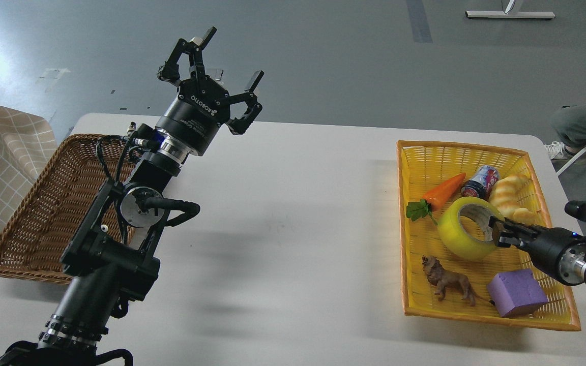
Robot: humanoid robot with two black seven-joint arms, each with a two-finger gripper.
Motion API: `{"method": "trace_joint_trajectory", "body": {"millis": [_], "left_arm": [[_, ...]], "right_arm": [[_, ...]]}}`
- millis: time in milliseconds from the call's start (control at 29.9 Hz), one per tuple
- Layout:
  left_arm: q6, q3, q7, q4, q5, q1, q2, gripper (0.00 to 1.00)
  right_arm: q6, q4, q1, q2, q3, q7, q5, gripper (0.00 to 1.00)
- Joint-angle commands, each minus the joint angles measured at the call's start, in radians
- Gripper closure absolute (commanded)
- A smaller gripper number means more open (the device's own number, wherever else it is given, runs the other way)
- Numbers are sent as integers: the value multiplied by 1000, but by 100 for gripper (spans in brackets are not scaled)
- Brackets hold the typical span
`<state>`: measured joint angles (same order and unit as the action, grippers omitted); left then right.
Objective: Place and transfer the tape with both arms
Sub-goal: 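Grasp the yellow tape roll through its hole with the right gripper, then lift the tape roll and carry it toward the table center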
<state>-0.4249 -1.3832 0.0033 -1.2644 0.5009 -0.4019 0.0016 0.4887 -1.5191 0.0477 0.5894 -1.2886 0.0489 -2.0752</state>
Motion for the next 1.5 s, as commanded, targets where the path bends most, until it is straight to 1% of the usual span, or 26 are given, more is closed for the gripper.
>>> {"method": "trace_joint_trajectory", "body": {"millis": [0,167,401,668,735,768,869,969,1036,1069,1169,1436,1470], "left_arm": [[-2,0,0,0,-1,0,0,2],[0,0,0,0,-1,-2,0,2],[-3,0,0,0,-1,0,8,2],[-2,0,0,-1,-1,0,9,2],[-2,0,0,-1,-1,0,9,2],[-2,0,0,-1,-1,0,12,2],[-2,-2,0,-1,-1,0,24,2],[-2,-4,0,-1,-7,0,38,2],[-3,-4,0,-1,-7,0,43,2],[-3,-4,0,-1,-8,0,44,2],[-6,-11,0,-1,-12,0,49,2],[-11,-37,0,-6,-12,15,55,2],[-11,-37,0,-6,-12,15,55,2]], "right_arm": [[0,-6,12,21,-6,0,20,89],[0,-18,63,33,-14,2,53,90],[0,-85,135,35,-14,8,84,90],[0,-89,238,20,-1,12,106,93],[0,-86,258,-6,11,12,106,94],[0,-82,280,-32,29,12,106,94],[0,-70,352,-59,72,5,106,94],[0,-50,460,-68,184,2,107,94],[0,-38,500,-77,230,2,107,94],[0,-15,529,-97,270,2,106,94],[0,31,569,-150,342,2,104,94],[0,43,632,-272,526,16,90,95],[0,43,632,-272,526,16,90,95]]}}
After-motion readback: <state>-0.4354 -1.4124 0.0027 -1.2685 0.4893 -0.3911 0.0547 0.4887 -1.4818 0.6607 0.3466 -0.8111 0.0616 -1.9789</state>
